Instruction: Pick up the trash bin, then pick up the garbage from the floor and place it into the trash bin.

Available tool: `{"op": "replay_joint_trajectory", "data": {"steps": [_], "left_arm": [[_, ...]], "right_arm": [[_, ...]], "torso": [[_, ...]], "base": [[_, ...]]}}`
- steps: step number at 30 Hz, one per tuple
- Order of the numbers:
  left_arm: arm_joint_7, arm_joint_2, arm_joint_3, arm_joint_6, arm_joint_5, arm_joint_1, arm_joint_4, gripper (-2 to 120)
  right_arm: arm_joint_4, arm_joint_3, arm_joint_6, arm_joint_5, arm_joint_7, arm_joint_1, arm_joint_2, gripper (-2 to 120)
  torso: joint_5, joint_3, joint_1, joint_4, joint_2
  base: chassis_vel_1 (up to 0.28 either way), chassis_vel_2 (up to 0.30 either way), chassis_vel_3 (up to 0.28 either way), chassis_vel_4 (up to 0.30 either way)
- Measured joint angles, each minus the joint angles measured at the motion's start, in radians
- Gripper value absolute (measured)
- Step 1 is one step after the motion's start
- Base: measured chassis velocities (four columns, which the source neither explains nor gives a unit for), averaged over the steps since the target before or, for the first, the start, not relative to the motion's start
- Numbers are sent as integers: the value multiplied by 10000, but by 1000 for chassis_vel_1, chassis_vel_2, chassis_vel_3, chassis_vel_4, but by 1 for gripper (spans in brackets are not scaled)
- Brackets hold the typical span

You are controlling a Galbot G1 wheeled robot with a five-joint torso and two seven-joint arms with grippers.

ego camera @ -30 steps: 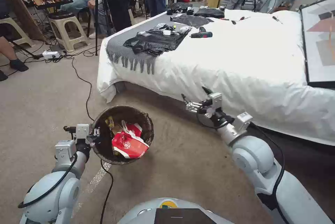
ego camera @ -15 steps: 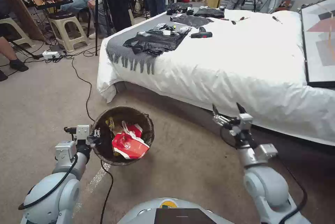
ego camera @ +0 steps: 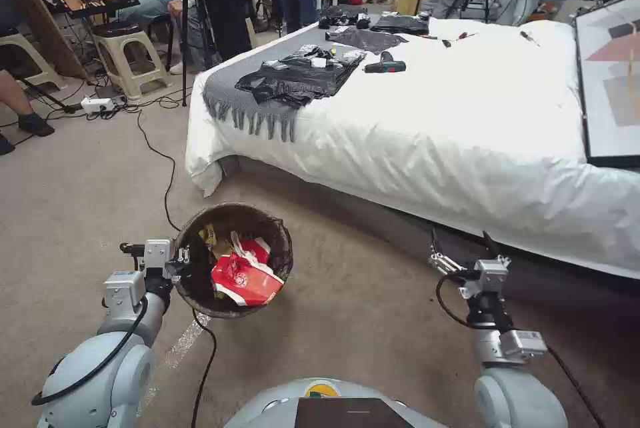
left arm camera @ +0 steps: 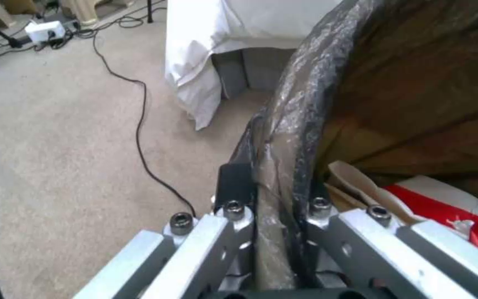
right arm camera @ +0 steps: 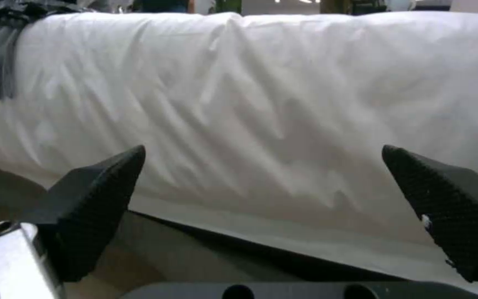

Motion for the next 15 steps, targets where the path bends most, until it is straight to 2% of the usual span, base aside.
{"op": "replay_joint_trajectory", "data": {"steps": [15], "left_arm": [[87,-20,-45,26,54,-8,-27,3]], "right_arm": [[257,-138,-345,-4,91,161,-30,100]], "torso": [[-1,0,0,-1,0]], "base": [[0,0,0,0]]}}
